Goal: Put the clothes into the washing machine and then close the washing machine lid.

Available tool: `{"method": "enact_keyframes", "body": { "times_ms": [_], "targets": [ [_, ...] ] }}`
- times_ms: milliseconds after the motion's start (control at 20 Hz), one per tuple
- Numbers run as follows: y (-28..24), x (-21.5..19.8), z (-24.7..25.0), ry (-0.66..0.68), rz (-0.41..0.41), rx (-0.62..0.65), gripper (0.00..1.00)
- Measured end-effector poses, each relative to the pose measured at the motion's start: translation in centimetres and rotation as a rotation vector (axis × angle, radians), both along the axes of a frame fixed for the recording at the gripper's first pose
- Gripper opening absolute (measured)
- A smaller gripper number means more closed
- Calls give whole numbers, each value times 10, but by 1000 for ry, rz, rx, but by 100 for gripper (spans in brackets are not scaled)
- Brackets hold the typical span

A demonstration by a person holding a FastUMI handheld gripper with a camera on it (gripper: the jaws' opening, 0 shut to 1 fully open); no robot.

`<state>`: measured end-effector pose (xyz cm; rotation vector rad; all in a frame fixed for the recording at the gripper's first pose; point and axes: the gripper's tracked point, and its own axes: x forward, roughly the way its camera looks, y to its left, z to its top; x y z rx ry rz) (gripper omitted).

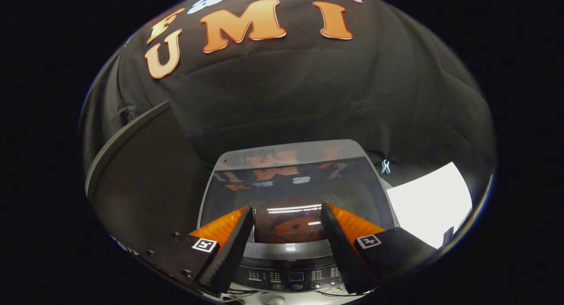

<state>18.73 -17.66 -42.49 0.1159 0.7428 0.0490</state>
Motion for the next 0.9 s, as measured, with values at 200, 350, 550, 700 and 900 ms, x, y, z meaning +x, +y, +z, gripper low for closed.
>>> {"method": "enact_keyframes", "body": {
  "times_ms": [200, 350, 550, 700, 900],
  "targets": [
    [0, -3, 49, -89, -3, 4, 99],
    [4, -10, 90, -161, 1, -2, 98],
    [9, -25, 148, -267, 5, -8, 98],
    [12, -42, 200, -364, 9, -25, 98],
    [15, -58, 269, -487, -3, -37, 98]
  ]
}}
